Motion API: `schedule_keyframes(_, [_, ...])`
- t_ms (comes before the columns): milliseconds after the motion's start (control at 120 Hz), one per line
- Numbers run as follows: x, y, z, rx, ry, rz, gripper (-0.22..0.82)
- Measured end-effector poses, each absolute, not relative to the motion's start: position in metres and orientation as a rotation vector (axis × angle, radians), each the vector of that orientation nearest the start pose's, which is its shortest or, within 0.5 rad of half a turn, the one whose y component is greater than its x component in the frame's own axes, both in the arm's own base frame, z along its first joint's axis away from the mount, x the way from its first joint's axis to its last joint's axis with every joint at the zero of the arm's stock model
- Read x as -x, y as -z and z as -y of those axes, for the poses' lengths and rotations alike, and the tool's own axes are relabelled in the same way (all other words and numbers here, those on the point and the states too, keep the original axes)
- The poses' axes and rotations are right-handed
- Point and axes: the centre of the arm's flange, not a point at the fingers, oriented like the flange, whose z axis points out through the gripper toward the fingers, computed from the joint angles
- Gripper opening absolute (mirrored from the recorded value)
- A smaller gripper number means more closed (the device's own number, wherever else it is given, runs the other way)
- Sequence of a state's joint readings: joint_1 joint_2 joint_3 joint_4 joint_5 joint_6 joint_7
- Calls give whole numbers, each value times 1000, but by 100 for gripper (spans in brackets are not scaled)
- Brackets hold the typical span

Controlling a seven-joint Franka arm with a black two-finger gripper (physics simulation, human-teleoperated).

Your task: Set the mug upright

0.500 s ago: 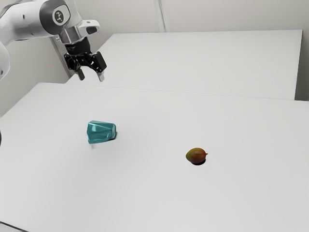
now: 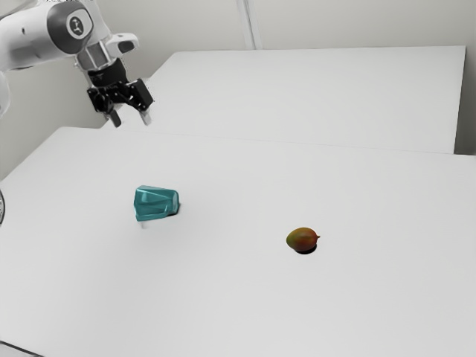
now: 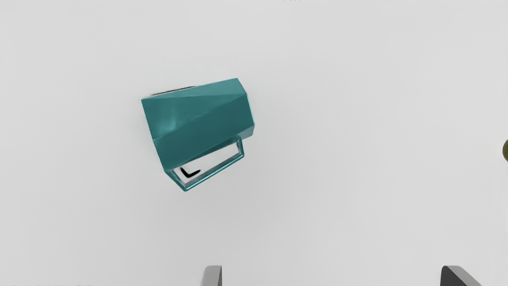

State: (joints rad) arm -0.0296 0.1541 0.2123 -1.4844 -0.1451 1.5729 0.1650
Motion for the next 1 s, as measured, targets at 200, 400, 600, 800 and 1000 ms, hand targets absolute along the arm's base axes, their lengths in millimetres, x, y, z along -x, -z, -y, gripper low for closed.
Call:
schedule_keyframes(200, [-602, -500, -198, 3515, -98, 309, 60])
schedule_keyframes(400, [-613, -416, -248, 3733, -28, 380, 60])
schedule_keyframes(600, [-591, -358, -263, 3875, 31, 442, 60])
schedule_keyframes(800, [-582, -321, -267, 3943, 134, 461, 60])
schedule_keyframes(1000, [-575, -291, -258, 4020, 240, 488, 60])
